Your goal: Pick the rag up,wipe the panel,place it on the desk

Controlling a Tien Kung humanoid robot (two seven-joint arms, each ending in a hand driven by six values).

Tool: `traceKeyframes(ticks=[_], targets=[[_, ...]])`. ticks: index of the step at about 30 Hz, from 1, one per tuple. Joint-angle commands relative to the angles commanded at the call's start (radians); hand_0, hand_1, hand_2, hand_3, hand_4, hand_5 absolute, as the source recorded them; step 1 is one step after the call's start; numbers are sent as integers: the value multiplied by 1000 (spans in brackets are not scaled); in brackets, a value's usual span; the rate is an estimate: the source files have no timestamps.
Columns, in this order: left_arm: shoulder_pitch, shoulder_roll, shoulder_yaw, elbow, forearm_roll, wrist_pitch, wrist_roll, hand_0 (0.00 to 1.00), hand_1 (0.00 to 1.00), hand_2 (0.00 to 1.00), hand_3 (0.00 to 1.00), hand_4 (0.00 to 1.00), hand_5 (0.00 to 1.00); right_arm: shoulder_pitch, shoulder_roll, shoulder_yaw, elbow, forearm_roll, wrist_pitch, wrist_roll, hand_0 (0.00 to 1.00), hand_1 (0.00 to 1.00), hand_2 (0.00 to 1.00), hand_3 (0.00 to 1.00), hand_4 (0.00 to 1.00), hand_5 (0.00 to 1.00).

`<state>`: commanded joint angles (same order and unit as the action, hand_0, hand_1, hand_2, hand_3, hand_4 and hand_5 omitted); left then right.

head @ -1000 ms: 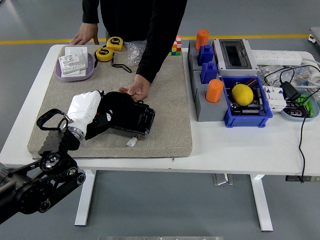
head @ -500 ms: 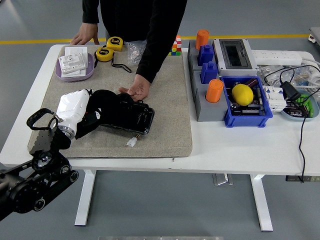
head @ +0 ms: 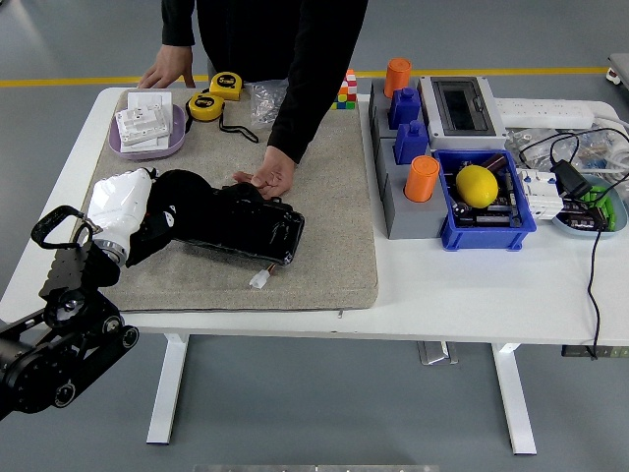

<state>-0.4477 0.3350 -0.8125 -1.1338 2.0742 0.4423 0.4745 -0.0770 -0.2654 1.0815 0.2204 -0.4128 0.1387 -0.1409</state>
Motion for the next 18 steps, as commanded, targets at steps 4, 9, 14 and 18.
traceKeyframes(ticks=[4, 9, 14, 18], targets=[[4, 7, -15, 15, 1, -1, -1, 254, 218, 574, 516, 329, 2, 1, 0, 2, 1, -1, 0, 0, 741, 655, 696, 620, 998, 565], [17, 15, -41, 22, 7, 0, -5, 253, 218, 575, 515, 331, 2, 0, 0, 8, 1, -5, 0, -1, 742, 655, 696, 620, 998, 565], [24, 22, -62, 29, 14, 2, -6, 253, 218, 575, 515, 331, 2, 0, -1, 7, 2, -3, -1, -1, 742, 655, 696, 620, 998, 565], [32, 23, -71, 37, 16, 2, -7, 251, 218, 574, 515, 332, 2, 0, -1, 7, 3, -3, -2, -1, 741, 655, 697, 620, 998, 565]])
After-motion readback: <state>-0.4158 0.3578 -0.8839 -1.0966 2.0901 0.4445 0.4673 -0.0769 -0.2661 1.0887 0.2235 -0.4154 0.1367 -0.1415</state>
